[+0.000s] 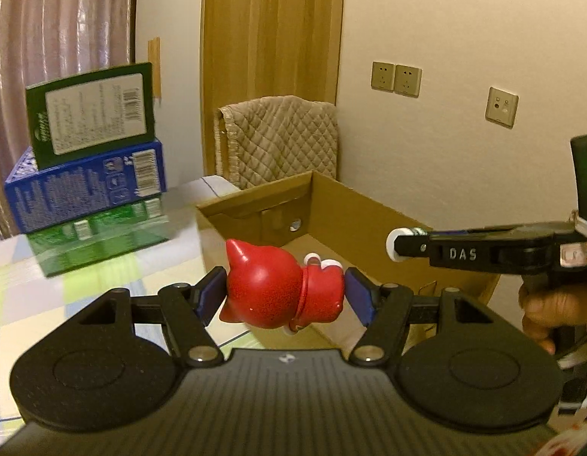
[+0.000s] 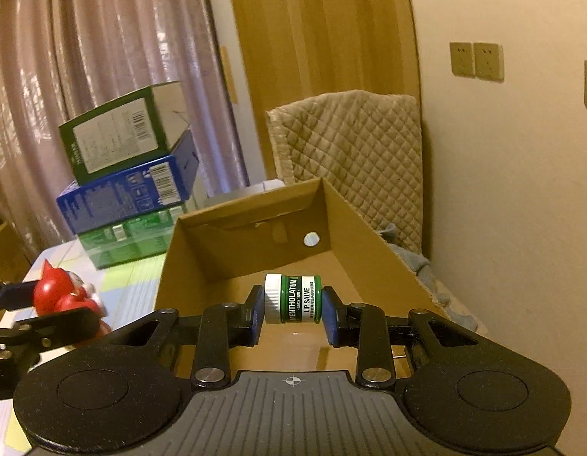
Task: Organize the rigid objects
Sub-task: 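Carry the red cat and Mentholatum jar over the cardboard box, then open both tools to drop the cat and jar into the box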
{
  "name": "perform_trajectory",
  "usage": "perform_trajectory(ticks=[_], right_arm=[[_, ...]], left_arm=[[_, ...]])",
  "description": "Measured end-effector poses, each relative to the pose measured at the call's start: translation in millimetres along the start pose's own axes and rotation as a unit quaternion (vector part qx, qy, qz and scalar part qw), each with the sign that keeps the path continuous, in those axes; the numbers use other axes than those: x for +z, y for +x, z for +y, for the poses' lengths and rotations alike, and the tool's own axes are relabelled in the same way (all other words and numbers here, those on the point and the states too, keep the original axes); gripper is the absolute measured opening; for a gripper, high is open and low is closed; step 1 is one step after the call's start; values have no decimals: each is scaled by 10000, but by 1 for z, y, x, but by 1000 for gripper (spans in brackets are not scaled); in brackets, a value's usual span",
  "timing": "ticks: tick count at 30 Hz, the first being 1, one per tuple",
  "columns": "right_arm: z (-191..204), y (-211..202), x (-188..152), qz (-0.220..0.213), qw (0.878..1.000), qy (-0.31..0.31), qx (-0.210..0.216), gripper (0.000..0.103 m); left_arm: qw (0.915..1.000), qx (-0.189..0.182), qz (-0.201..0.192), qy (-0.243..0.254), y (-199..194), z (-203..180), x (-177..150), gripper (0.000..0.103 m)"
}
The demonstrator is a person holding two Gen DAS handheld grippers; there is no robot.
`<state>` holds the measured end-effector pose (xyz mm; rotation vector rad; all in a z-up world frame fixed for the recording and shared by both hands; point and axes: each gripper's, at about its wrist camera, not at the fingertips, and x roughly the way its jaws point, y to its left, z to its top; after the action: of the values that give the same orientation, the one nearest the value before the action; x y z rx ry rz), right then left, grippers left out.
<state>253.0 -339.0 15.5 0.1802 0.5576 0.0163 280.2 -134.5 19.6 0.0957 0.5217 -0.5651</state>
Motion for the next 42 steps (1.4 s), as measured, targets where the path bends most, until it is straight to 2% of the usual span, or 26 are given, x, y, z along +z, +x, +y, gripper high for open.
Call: perform_trajectory(ticks=[5, 13, 24, 30, 32, 37, 42], right_arm=[[-10, 14, 0, 200, 9994, 272, -31, 28], [-20, 21, 1, 250, 9985, 478, -123, 28], [-29, 30, -2, 368, 9972, 646, -119, 28], [-26, 32, -2, 403, 9968, 683, -109, 28], [-26, 33, -2, 412, 9968, 670, -115, 28], [-25, 34, -2, 426, 9966, 693, -113, 28], [-23, 34, -3, 462, 9964, 707, -40, 28]], left_arm=[[9999, -147, 56, -18, 24, -7, 4, 63], [9991, -323, 149, 228, 57, -20, 11, 63], [9986, -275, 303, 337, 79, -20, 1, 64], [9982, -274, 379, 373, 84, -20, -1, 63], [9986, -240, 298, 358, 82, -19, 1, 64], [9997, -115, 103, 168, 67, -7, 7, 64], [9999, 90, 108, 20, 47, 8, 5, 64]])
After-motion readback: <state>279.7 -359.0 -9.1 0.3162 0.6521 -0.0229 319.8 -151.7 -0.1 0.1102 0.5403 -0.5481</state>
